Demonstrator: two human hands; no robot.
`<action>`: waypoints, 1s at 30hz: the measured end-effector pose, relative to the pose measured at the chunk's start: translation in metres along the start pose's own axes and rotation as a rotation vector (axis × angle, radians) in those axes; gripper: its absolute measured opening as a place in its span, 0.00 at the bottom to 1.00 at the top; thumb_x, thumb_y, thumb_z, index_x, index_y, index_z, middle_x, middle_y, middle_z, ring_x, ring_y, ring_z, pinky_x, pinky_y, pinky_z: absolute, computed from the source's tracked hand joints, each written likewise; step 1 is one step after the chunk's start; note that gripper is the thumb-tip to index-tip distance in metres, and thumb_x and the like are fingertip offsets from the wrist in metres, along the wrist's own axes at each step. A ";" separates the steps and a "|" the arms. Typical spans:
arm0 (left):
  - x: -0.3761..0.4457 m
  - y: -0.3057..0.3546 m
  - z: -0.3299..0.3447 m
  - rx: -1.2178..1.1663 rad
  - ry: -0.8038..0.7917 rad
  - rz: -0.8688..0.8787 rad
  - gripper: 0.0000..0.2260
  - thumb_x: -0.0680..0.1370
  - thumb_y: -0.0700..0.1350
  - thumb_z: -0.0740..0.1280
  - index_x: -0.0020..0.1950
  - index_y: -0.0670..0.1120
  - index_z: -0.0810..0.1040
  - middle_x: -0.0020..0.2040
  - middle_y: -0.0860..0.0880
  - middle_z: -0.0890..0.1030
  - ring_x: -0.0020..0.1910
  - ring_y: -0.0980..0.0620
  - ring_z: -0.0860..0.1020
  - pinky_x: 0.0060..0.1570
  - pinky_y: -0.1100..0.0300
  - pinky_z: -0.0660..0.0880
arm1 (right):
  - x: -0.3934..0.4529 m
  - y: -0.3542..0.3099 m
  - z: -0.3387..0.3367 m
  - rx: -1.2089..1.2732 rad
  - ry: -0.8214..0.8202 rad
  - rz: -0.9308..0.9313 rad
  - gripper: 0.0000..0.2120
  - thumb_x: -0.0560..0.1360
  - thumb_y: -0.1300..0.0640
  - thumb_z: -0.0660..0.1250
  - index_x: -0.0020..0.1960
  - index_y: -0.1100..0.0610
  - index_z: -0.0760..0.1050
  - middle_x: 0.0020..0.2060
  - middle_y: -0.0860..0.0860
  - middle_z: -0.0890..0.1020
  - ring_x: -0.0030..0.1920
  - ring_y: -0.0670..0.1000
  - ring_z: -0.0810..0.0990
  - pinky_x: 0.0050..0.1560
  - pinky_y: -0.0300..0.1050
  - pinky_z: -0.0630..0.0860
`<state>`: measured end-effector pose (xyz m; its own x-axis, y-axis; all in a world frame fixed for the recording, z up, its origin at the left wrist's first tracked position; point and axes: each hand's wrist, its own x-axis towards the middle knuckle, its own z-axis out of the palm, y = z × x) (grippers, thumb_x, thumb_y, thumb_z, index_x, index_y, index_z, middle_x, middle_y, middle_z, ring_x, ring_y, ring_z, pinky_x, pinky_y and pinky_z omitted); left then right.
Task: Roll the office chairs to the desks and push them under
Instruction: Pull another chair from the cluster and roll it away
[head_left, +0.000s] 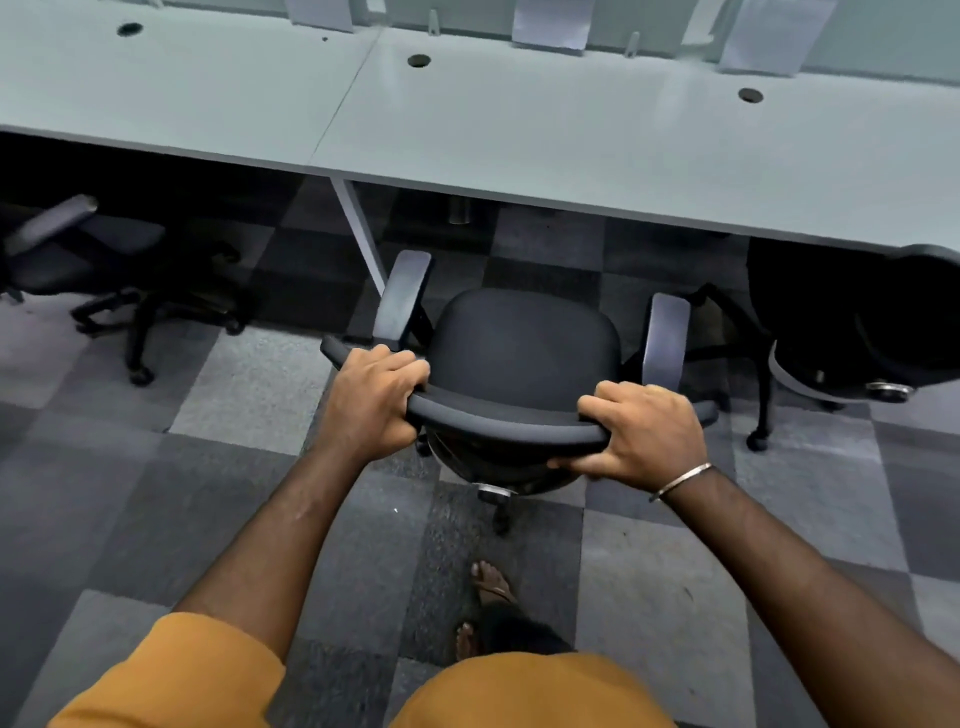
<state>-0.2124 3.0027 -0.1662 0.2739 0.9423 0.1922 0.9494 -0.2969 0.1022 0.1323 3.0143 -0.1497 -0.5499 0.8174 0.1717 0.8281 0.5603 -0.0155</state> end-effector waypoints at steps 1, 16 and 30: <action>0.006 -0.006 0.002 0.002 0.001 -0.005 0.11 0.61 0.43 0.67 0.41 0.51 0.71 0.38 0.54 0.72 0.41 0.48 0.71 0.44 0.52 0.67 | 0.010 0.002 0.001 -0.007 -0.009 0.002 0.33 0.63 0.18 0.65 0.40 0.49 0.72 0.35 0.47 0.72 0.34 0.52 0.77 0.32 0.44 0.59; 0.124 -0.099 0.019 0.022 0.046 -0.089 0.13 0.61 0.40 0.69 0.39 0.52 0.69 0.36 0.55 0.71 0.38 0.49 0.69 0.42 0.54 0.62 | 0.170 0.034 0.032 -0.035 -0.024 0.068 0.36 0.61 0.15 0.60 0.45 0.47 0.77 0.38 0.45 0.75 0.43 0.53 0.75 0.41 0.50 0.63; 0.206 -0.205 -0.003 0.204 -0.198 -0.010 0.11 0.66 0.44 0.70 0.39 0.52 0.67 0.37 0.53 0.68 0.39 0.49 0.67 0.42 0.54 0.62 | 0.252 -0.094 0.064 0.134 0.076 0.482 0.38 0.75 0.40 0.71 0.80 0.50 0.63 0.83 0.51 0.58 0.84 0.57 0.44 0.82 0.60 0.44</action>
<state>-0.3514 3.2568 -0.1444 0.2697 0.9629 -0.0046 0.9581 -0.2689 -0.0988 -0.0910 3.1762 -0.1683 -0.0946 0.9783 0.1845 0.9619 0.1376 -0.2364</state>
